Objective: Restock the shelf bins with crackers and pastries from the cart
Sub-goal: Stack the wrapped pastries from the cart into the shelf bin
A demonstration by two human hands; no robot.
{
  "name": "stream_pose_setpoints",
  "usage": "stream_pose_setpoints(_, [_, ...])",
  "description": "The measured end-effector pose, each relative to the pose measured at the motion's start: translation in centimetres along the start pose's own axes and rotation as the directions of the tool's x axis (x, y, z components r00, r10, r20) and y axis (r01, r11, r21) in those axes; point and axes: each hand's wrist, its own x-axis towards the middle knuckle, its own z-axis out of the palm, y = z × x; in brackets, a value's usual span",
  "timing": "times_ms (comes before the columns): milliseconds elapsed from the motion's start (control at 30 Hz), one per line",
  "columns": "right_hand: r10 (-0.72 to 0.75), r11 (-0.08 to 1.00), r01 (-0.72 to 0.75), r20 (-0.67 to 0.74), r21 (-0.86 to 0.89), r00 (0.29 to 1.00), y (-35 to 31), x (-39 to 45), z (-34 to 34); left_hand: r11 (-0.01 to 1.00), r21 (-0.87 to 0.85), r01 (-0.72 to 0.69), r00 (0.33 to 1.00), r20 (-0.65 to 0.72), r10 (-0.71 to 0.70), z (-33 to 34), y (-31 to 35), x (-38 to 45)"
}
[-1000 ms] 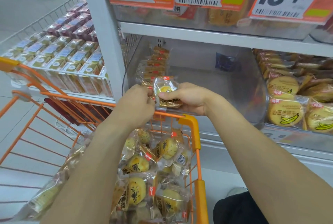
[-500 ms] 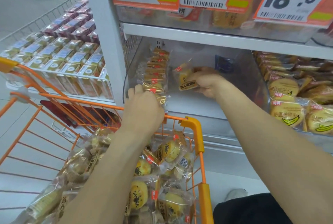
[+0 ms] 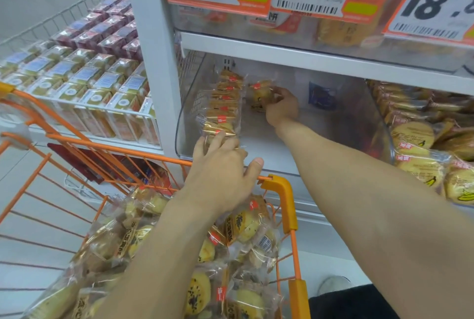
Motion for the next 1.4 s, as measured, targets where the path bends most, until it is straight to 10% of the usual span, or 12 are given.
stream_pose_setpoints(100, [0.013, 0.984, -0.029, -0.092, -0.175, 0.996, 0.5, 0.2, 0.1, 1.0, -0.012, 0.011, 1.0, 0.01, -0.011, -0.1, 0.0, 0.1])
stream_pose_setpoints(600, [0.105, 0.993, -0.101, -0.065, 0.069, 0.992, -1.9, -2.0, -1.2, 0.999, -0.044, 0.005, 0.991, 0.135, 0.001, -0.6, 0.2, 0.3])
stream_pose_setpoints(867, [-0.562, 0.794, 0.531, 0.023, 0.295, 0.827, -3.4, -17.1, -6.9, 0.979, -0.192, -0.073, 0.989, 0.11, 0.095, -0.5, -0.4, 0.1])
stream_pose_setpoints(1000, [-0.672, 0.721, 0.611, 0.112, 0.328, 0.732, -0.7, -22.7, -8.7, 0.923, -0.361, -0.129, 0.988, -0.128, 0.088, -1.7, -0.7, -1.5])
stream_pose_setpoints(1167, [-0.644, 0.714, 0.7, 0.405, 0.015, 0.649, 1.5, -23.2, -9.2, 0.953, -0.282, -0.107, 0.988, -0.14, 0.069, -3.3, -1.4, -5.5])
stream_pose_setpoints(1400, [-0.306, 0.311, 0.778, 0.717, -0.546, 0.626, 1.1, -26.1, -10.4, 0.995, -0.05, 0.09, 0.994, -0.06, -0.093, -2.7, -2.0, -9.4])
